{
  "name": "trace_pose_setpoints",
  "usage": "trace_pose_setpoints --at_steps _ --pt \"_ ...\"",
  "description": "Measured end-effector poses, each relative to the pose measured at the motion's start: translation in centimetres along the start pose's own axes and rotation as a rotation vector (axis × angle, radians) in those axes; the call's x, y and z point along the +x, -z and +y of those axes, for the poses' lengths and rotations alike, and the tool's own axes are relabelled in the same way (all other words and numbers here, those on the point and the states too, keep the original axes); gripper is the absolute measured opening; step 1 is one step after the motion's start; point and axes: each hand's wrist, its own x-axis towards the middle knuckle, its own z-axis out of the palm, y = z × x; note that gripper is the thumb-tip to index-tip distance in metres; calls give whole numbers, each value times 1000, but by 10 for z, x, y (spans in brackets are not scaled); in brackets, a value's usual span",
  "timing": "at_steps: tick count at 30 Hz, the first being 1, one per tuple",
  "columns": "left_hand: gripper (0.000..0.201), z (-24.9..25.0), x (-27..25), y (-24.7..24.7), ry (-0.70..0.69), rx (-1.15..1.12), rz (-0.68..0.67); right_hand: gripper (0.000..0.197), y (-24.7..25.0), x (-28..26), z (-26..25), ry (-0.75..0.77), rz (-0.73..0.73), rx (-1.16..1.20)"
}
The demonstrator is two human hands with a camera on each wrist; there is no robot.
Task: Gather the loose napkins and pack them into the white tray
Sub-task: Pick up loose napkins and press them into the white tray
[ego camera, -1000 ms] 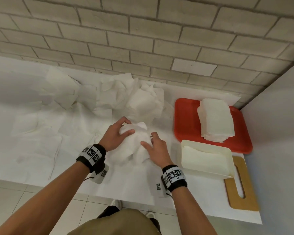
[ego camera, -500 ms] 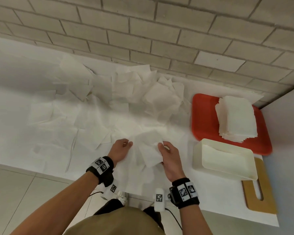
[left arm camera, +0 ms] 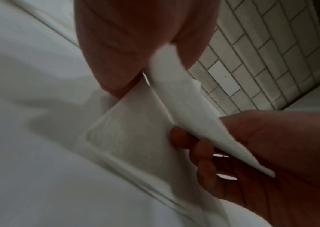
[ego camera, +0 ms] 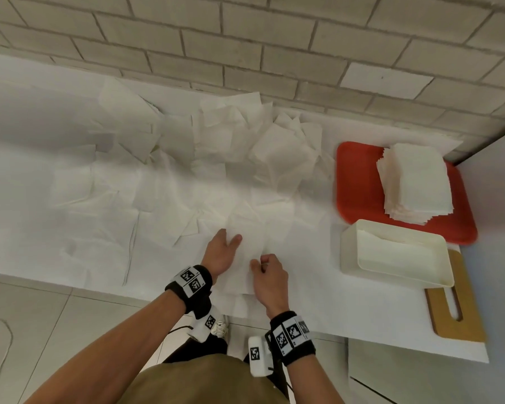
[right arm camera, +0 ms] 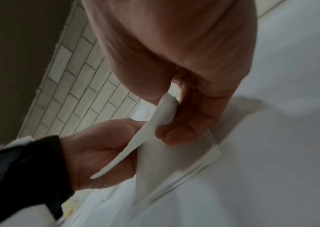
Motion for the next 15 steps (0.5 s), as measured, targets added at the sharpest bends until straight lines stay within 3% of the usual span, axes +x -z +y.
trace_pose_setpoints --at_steps 3,6,9,11,15 --pt "36 -2 -5 -8 -32 -11 14 28 6 -6 -3 57 49 -83" --pt "34 7 -22 -21 -79 -274 -15 52 23 -14 -8 74 -24 37" --pt "42 34 -43 -34 -134 -463 -108 56 53 -24 -10 88 -160 148" --pt "43 55 -49 -43 -173 -509 -98 56 80 -28 -6 109 -189 146" --pt "44 97 -57 -59 -209 -662 -21 52 158 -36 -4 97 -66 209"
